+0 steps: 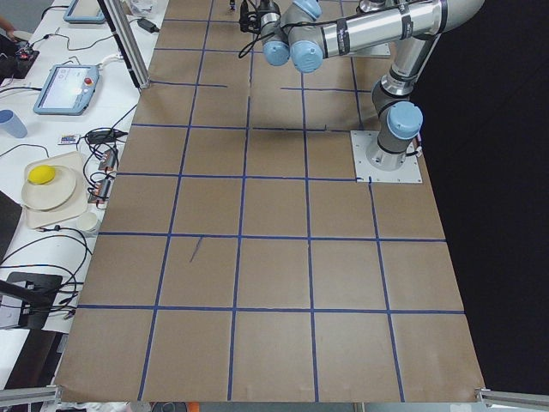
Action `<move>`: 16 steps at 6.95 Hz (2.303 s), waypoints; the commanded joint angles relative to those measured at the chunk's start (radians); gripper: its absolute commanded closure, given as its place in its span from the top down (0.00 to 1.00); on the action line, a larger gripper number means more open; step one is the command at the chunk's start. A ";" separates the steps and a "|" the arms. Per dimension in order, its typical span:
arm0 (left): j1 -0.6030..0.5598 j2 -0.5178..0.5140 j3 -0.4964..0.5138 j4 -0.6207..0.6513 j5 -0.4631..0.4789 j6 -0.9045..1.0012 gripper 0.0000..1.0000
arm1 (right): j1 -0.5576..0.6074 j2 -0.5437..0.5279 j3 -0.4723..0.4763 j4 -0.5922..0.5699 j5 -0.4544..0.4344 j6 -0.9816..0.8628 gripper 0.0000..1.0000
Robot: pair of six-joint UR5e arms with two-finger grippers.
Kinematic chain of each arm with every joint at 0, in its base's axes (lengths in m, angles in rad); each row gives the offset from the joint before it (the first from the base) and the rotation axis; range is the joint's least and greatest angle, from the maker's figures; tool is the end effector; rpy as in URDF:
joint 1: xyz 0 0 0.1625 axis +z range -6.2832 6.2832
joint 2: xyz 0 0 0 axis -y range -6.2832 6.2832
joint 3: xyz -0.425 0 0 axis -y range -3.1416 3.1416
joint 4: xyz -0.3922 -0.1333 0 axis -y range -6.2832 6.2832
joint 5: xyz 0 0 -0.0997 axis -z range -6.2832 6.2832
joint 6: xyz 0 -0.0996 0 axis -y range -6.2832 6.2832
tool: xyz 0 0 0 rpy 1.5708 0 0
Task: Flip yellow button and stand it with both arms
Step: 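Lift the yellow button with the left gripper while the right gripper approaches, then close the right gripper on the yellow cap held by the left gripper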
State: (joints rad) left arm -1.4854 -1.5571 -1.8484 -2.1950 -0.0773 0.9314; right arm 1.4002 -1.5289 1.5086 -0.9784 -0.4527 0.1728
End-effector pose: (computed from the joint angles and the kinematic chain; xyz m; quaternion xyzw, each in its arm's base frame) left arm -0.1941 -0.4599 0.4126 0.0357 -0.6887 0.0677 0.7210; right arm 0.1398 -0.5012 0.5045 0.2864 0.7758 0.2398 0.5086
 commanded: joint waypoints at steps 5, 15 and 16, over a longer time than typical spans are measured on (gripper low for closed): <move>-0.044 0.014 0.002 -0.008 -0.003 -0.008 0.02 | 0.112 0.021 -0.008 -0.131 0.016 0.129 1.00; -0.046 0.031 0.002 -0.011 0.002 -0.006 0.04 | 0.076 -0.010 0.007 -0.141 -0.080 0.114 0.30; -0.046 0.040 0.006 -0.015 0.008 -0.006 0.10 | 0.076 -0.010 0.007 -0.141 -0.081 0.116 0.30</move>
State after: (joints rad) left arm -1.5312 -1.5274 -1.8446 -2.2071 -0.0733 0.9250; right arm 1.4761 -1.5387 1.5156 -1.1183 -0.5320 0.2879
